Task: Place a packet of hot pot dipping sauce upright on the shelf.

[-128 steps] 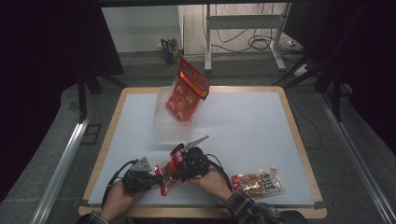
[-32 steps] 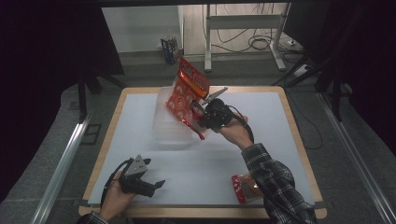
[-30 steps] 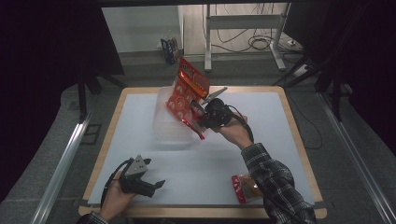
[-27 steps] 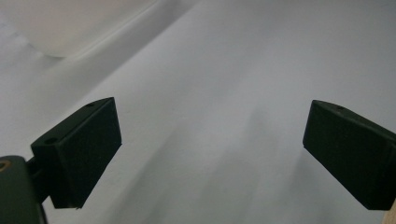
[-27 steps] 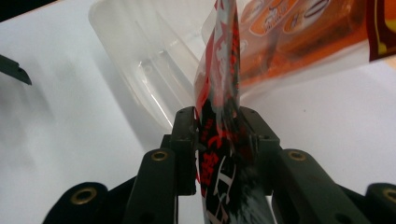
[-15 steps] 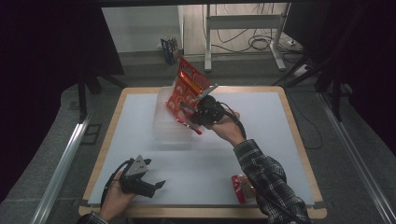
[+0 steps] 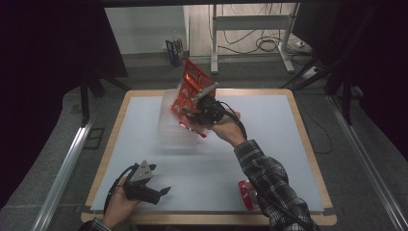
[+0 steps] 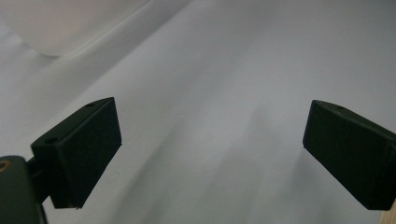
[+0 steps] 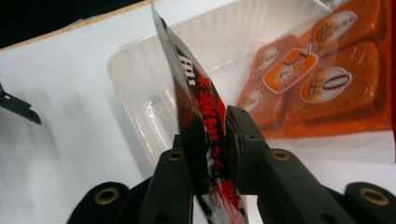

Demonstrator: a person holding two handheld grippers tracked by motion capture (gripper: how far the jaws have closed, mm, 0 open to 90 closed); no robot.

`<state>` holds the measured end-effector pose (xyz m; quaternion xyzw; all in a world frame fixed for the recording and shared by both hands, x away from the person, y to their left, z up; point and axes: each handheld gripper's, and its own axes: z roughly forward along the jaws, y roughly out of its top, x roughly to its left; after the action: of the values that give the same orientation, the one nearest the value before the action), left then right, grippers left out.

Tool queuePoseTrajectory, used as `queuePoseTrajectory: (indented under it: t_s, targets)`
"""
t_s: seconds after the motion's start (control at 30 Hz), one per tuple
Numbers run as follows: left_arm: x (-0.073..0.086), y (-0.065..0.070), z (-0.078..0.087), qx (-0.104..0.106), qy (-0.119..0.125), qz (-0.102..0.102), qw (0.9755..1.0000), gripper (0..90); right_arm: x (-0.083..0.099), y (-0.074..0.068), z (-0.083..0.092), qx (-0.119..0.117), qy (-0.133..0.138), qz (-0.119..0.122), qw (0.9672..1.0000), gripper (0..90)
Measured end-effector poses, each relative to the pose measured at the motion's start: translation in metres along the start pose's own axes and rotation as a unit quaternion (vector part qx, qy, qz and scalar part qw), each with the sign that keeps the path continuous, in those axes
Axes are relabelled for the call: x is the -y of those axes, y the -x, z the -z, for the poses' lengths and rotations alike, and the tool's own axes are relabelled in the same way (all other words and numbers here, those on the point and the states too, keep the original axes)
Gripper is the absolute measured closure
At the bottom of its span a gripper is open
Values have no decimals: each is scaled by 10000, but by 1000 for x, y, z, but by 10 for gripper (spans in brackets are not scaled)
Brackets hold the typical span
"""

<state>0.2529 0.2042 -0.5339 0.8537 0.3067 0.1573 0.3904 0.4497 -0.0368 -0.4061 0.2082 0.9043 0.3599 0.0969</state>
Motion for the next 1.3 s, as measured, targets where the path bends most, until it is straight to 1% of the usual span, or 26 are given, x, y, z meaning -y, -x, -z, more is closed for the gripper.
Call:
queuePoseTrajectory:
  t_s: [0.03,0.1,0.3,0.4,0.5,0.57,0.6,0.73,0.83,0.97,1.0,1.03,1.1,1.13,1.17,1.2,1.3]
  targets:
    - [0,0,0,0,0,0,10000,41,0,0,0,0,0,0,10000,787]
    - [0,0,0,-4,-11,-8,10000,41,-3,-2,0,-6,38,118,9999,803]
    - [0,1,-1,-4,-35,-26,10000,41,-10,-2,-1,6,78,179,9998,824]
    - [0,1,-1,-5,-41,-33,10000,41,-15,-3,-2,-86,161,152,9997,848]
    - [0,1,-1,-2,-46,-37,10000,41,-21,-7,-8,-68,95,258,9996,857]
    - [0,1,-1,-2,-51,-54,10000,41,-21,-7,-9,-86,85,264,9996,858]
    - [0,2,-1,3,-50,-53,10000,41,-22,-7,-11,-169,127,217,9995,863]
    - [0,2,-2,12,-67,-63,10000,41,-24,-7,-13,-336,188,185,9991,870]
    - [0,2,-2,9,-74,-75,9999,41,-26,-8,-14,-354,221,213,9989,871]
    - [0,2,-2,5,-77,-87,9999,41,-28,-9,-16,-184,241,284,9991,877]
    - [0,2,-2,6,-77,-87,9999,41,-28,-9,-16,-184,241,284,9991,877]
    - [0,2,-2,4,-77,-86,9999,41,-29,-8,-16,-110,299,274,9991,879]
    - [0,2,-2,6,-79,-89,9999,41,-29,-7,-15,-72,328,273,9991,879]
    - [0,2,-2,6,-80,-90,9999,41,-29,-4,-13,-64,365,236,9990,879]
    - [0,3,-2,7,-82,-94,9999,41,-29,-4,-13,-64,365,236,9990,879]
    - [0,3,-2,4,-84,-96,9999,41,-29,-1,-11,-78,365,180,9991,880]
    - [0,3,-1,4,-86,-99,9999,41,-28,2,-8,-68,339,177,9992,881]
